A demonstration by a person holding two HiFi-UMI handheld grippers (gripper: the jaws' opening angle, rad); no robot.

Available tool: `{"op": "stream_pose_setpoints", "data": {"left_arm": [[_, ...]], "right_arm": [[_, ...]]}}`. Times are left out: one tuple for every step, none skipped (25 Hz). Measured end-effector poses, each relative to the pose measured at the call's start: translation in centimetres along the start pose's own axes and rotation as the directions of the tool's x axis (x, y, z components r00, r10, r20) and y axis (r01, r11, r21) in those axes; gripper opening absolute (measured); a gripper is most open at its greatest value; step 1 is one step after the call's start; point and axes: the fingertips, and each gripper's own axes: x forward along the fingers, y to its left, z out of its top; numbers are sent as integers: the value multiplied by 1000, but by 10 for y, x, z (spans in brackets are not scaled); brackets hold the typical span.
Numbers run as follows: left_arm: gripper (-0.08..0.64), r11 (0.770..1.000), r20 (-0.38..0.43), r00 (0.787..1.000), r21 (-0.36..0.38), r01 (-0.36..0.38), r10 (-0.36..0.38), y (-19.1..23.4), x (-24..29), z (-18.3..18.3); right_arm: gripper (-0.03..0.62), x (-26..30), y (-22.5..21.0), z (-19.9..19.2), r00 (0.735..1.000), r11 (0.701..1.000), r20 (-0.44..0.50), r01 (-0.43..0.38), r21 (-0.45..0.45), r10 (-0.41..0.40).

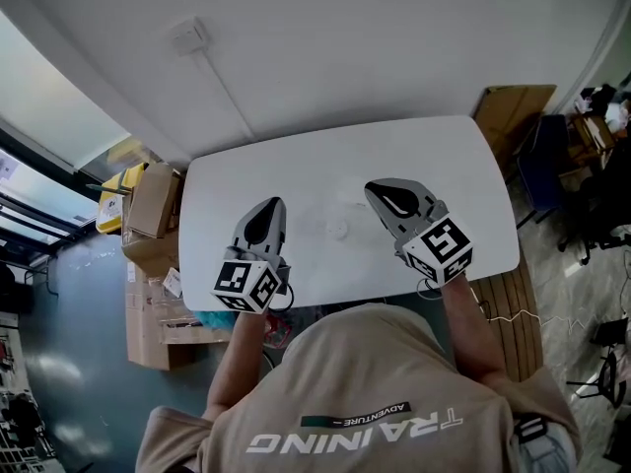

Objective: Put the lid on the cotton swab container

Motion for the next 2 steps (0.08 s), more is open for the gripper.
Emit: {"op": "stream_pose_setpoints", "data": {"left_arm": [[14,1000,3,1000,-4,0,0,2,1,0],[14,1000,7,1000,-8,0,0,5,2,1]], "right_arm": [[17,2,0,1,1000,1000,2,2,-4,-2],[17,4,-1,2,1000,1000,6,5,-8,-5]]}}
